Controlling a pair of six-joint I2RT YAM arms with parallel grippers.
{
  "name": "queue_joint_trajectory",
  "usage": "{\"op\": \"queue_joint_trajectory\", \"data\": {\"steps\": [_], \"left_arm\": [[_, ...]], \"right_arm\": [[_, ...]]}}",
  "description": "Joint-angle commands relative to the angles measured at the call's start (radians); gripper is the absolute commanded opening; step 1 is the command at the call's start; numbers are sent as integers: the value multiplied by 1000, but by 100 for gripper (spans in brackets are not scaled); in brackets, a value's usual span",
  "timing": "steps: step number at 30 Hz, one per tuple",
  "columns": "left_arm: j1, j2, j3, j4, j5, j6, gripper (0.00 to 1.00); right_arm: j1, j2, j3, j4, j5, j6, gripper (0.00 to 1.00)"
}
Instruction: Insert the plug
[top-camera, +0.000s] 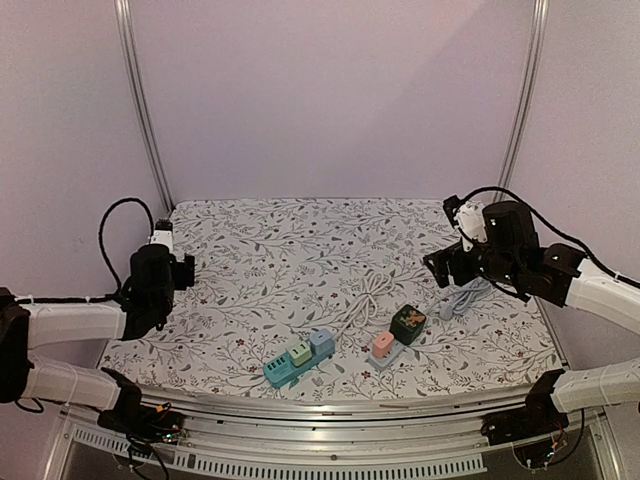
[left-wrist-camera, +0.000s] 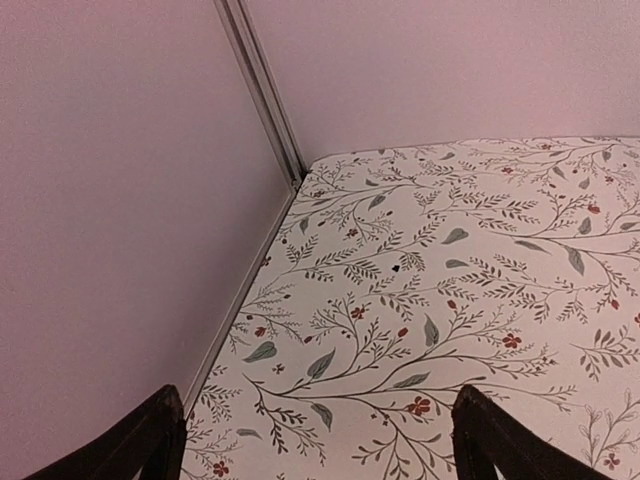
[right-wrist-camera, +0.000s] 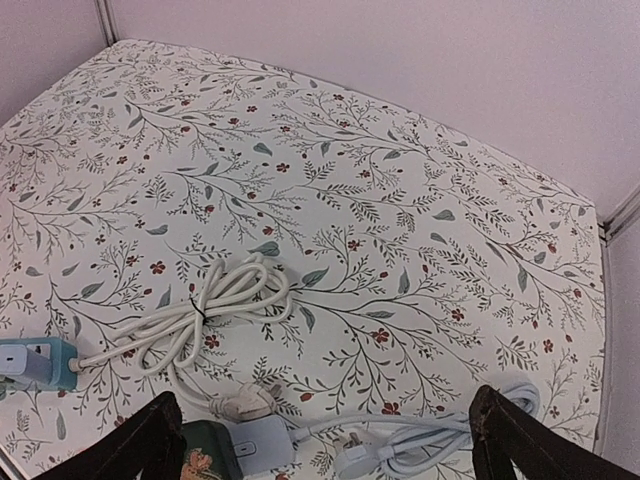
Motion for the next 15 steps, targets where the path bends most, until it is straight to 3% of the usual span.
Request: {"op": "queue_joint_trajectory", "data": {"steps": [1,12,15], "left_arm": [[98,144,-44,310,86,42,91],[202,274,-27,476,231,57,88],[257,311,-25,504,316,-6,87]], "right_arm": [[-29,-50,-48,41,44,23,99],[-60,-96,-74,64,72,28,99],[-84,-90,-74,76,63,24,99]]}}
